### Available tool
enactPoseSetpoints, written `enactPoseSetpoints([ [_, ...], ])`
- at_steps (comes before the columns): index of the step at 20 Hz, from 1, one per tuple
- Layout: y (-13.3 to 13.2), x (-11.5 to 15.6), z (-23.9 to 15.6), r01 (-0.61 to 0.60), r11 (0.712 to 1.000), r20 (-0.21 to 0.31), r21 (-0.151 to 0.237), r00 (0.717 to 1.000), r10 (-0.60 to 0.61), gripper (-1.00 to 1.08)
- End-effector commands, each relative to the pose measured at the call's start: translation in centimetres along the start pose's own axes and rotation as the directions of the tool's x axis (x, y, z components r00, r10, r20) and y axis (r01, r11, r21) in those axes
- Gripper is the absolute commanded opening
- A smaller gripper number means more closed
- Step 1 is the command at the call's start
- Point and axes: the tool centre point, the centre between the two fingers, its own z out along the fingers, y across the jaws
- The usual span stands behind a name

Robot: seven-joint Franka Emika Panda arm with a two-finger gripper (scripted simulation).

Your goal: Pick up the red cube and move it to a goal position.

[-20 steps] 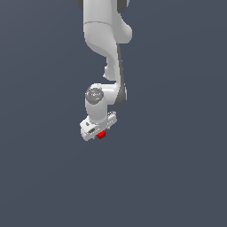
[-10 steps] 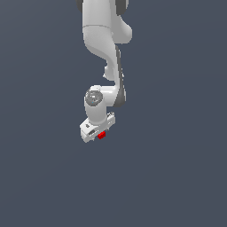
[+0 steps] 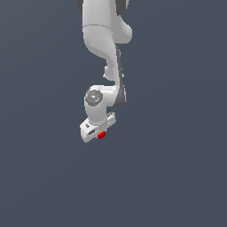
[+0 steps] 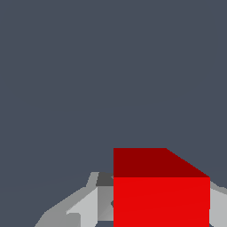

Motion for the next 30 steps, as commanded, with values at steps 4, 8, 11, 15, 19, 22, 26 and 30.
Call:
enactPoseSetpoints([
  [4,0.0,0.0,-0.2,0.000,1.000,0.000,0.000,1.000,0.000,-1.00],
  [8,0.1,0.3,-1.2,0.000,1.000,0.000,0.000,1.000,0.000,-1.00],
  [11,0.2,0.6,-2.6,0.000,1.000,0.000,0.000,1.000,0.000,-1.00],
  [15,0.4,1.3,-5.4,0.000,1.000,0.000,0.000,1.000,0.000,-1.00],
  [19,0.6,2.2,-8.9,0.000,1.000,0.000,0.000,1.000,0.000,-1.00],
  [22,0.8,3.0,-12.1,0.001,1.000,0.000,0.000,1.000,-0.001,-1.00],
  [26,1.2,4.1,-16.4,0.001,1.000,-0.001,0.000,1.000,-0.001,-1.00],
  [30,1.5,5.2,-20.7,0.001,1.000,-0.001,0.000,1.000,-0.001,-1.00],
])
